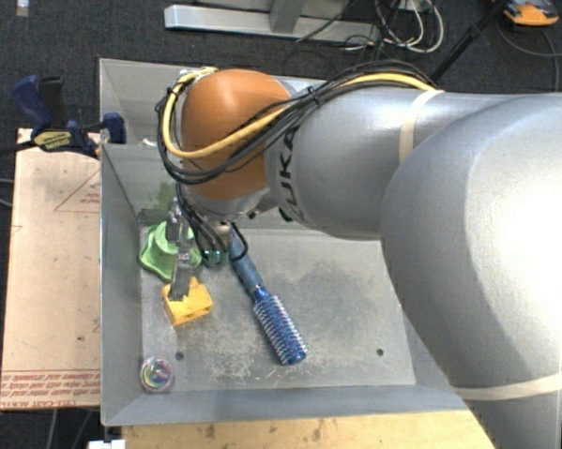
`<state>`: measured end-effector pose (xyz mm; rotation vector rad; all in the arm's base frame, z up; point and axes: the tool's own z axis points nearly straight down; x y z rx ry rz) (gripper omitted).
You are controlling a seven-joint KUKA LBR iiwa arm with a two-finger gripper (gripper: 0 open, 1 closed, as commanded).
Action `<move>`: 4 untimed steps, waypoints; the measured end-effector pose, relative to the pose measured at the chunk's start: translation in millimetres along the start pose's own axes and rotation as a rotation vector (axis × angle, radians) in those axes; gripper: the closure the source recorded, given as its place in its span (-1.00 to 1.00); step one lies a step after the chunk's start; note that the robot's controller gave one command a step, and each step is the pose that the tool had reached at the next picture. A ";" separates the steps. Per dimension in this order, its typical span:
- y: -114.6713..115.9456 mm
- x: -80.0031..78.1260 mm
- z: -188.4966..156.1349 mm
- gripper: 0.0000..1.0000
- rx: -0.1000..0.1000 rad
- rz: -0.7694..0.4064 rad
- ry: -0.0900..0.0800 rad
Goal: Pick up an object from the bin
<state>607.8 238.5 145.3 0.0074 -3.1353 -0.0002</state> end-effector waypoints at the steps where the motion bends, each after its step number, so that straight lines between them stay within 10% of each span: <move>1: -15.4 -30.0 45.3 -1.00 -0.008 -0.072 -0.031; 2: -12.8 -29.8 42.8 1.00 -0.012 -0.072 -0.025; 3: -17.2 -41.3 -64.6 1.00 -0.004 -0.087 -0.020; 4: -18.0 -39.3 -58.5 -1.00 -0.002 -0.087 -0.010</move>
Offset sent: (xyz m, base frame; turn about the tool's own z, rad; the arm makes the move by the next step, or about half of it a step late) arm 0.0286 -0.0218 -0.0714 -0.0765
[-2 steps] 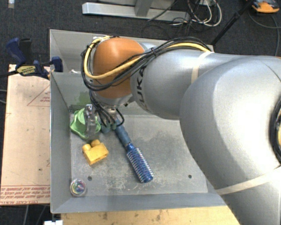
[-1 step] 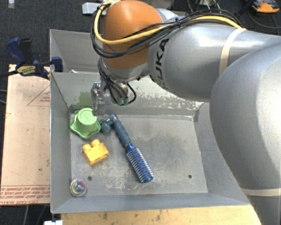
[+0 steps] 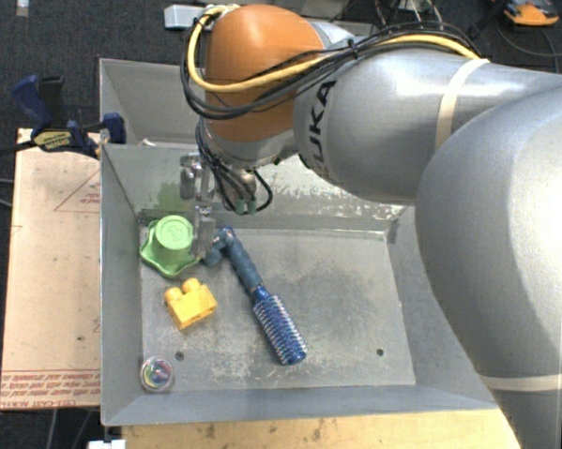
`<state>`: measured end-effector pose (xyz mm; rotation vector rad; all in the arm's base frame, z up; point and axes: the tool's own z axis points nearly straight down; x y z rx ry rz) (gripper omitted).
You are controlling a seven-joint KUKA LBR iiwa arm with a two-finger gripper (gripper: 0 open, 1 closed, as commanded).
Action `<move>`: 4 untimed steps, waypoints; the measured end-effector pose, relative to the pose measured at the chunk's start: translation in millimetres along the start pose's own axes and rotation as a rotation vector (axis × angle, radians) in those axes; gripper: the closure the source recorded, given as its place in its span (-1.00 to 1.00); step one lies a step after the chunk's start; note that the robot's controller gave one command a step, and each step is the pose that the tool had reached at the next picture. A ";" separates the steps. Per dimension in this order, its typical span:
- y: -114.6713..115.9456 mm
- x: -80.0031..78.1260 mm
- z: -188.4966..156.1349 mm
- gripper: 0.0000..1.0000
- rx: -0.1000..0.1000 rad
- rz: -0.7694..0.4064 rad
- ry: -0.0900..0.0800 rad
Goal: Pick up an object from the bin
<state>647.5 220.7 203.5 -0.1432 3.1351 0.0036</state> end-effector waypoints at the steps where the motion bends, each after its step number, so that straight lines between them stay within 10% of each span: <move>1: 22.5 9.3 64.0 -1.00 0.002 0.198 0.007; 2: 10.1 -8.2 107.6 -1.00 -0.004 -0.205 -0.026; 3: 10.3 -7.6 108.6 1.00 -0.005 -0.203 -0.021; 4: -3.6 3.3 -27.0 1.00 0.000 -0.244 -0.009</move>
Offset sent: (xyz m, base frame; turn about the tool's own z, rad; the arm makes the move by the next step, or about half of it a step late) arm -0.0098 0.0204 -0.0613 0.2013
